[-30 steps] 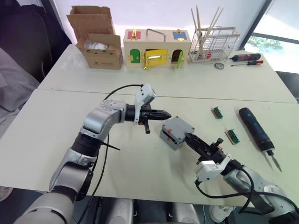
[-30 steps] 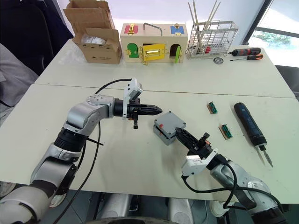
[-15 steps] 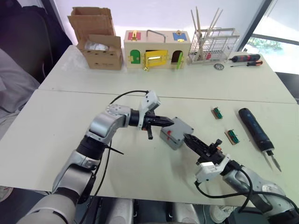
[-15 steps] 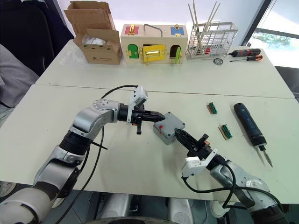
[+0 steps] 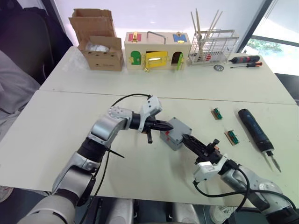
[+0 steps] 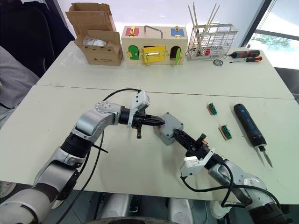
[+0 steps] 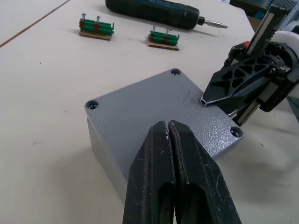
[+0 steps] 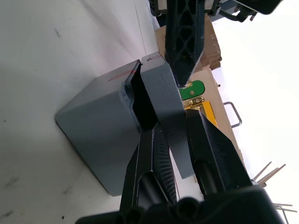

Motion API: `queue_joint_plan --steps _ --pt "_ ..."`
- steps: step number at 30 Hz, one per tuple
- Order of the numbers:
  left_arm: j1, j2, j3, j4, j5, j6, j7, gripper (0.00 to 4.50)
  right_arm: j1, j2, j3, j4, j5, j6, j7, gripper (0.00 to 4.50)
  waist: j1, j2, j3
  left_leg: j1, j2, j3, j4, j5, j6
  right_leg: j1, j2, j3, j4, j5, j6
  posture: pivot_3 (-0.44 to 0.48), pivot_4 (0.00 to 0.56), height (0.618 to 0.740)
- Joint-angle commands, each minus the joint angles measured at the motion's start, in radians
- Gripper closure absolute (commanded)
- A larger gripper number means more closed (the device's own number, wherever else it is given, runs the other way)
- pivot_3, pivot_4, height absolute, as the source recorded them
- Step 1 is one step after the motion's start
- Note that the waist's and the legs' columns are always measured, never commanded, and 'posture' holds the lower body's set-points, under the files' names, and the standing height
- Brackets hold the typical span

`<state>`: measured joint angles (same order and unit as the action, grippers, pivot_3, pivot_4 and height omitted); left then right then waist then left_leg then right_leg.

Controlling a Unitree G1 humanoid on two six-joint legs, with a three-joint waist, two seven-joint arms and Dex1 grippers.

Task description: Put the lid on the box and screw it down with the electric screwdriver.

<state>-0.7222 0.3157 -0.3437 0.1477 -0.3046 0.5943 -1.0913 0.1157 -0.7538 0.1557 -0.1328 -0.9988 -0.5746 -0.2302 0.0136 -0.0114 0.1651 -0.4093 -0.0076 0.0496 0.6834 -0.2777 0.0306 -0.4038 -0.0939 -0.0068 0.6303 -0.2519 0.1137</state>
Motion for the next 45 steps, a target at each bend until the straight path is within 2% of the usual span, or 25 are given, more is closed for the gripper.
queue_joint_plan --steps 1,5,7,10,12,14,28,39,43,45 --pt "0.002 -0.002 -0.014 -0.017 0.012 -0.018 -0.010 4.48 0.050 -0.018 0.025 0.021 -0.012 0.001 0.025 4.40 0.001 0.000 0.000 0.000 0.000 0.000 0.000 0.000 0.000 0.000 0.000 0.000 0.000 0.000 0.000 0.000 0.150 0.731" --pt "0.009 0.001 -0.050 -0.011 0.047 -0.026 -0.013 4.48 0.055 -0.018 0.031 0.026 -0.012 0.006 0.025 4.40 0.001 0.000 -0.002 0.000 0.000 0.000 0.000 0.000 0.000 0.001 0.000 0.000 0.000 0.000 -0.001 0.000 0.150 0.731" --pt "0.012 0.005 -0.079 0.000 0.078 -0.022 -0.006 4.50 0.056 -0.016 0.033 0.030 -0.006 0.009 0.029 3.36 0.002 0.000 -0.003 0.001 0.000 0.000 0.000 0.000 0.000 0.001 0.000 0.000 -0.001 -0.001 -0.001 0.000 0.150 0.731" --pt "0.016 0.007 -0.110 0.017 0.111 -0.005 0.006 4.50 0.060 -0.021 0.029 0.026 -0.005 0.013 0.027 2.04 -0.001 -0.003 -0.011 0.003 0.000 -0.001 0.000 -0.001 0.001 0.005 0.000 0.000 -0.002 -0.001 -0.002 0.000 0.150 0.731" --pt "0.020 0.008 -0.122 0.022 0.126 -0.003 0.009 4.50 0.064 -0.024 0.026 0.023 -0.008 0.014 0.021 1.22 -0.001 -0.007 -0.016 0.009 0.000 -0.001 0.000 -0.002 0.003 0.011 0.000 0.000 -0.003 -0.003 -0.003 0.000 0.150 0.731" --pt "0.029 0.013 -0.150 0.041 0.157 0.001 0.022 4.50 0.079 -0.029 0.012 0.010 -0.009 0.020 0.012 0.59 -0.001 -0.011 -0.022 0.016 0.000 -0.001 -0.001 -0.004 0.006 0.017 -0.001 0.000 -0.003 -0.007 -0.007 0.000 0.150 0.731" --pt "0.050 0.007 -0.208 0.135 0.246 -0.041 0.072 4.50 0.175 -0.065 -0.066 -0.100 0.011 0.035 0.013 0.59 0.027 -0.008 -0.036 0.019 -0.003 -0.003 -0.001 -0.007 0.009 0.024 -0.004 0.000 -0.012 -0.009 -0.009 0.000 0.150 0.731" --pt "0.055 -0.036 -0.177 0.144 0.239 -0.046 0.104 4.50 0.237 -0.112 -0.174 -0.153 0.114 -0.005 0.064 0.59 0.026 -0.007 -0.040 0.020 -0.003 -0.004 -0.001 -0.009 0.010 0.029 -0.009 -0.001 -0.016 -0.009 -0.009 0.000 0.150 0.731" --pt "0.060 -0.058 -0.070 0.098 0.153 -0.067 0.099 4.50 0.265 -0.058 -0.196 -0.163 0.292 0.020 0.150 0.59 0.023 -0.006 -0.039 0.020 -0.003 -0.004 -0.002 -0.010 0.009 0.029 -0.009 -0.001 -0.017 -0.009 -0.009 0.000 0.150 0.731" --pt "0.078 -0.059 0.059 -0.023 0.023 -0.056 0.068 4.50 0.277 0.016 -0.219 -0.222 0.463 0.108 0.219 0.59 0.019 -0.004 -0.036 0.019 -0.002 -0.004 -0.002 -0.010 0.009 0.027 -0.009 -0.001 -0.017 -0.009 -0.009 0.000 0.150 0.731"
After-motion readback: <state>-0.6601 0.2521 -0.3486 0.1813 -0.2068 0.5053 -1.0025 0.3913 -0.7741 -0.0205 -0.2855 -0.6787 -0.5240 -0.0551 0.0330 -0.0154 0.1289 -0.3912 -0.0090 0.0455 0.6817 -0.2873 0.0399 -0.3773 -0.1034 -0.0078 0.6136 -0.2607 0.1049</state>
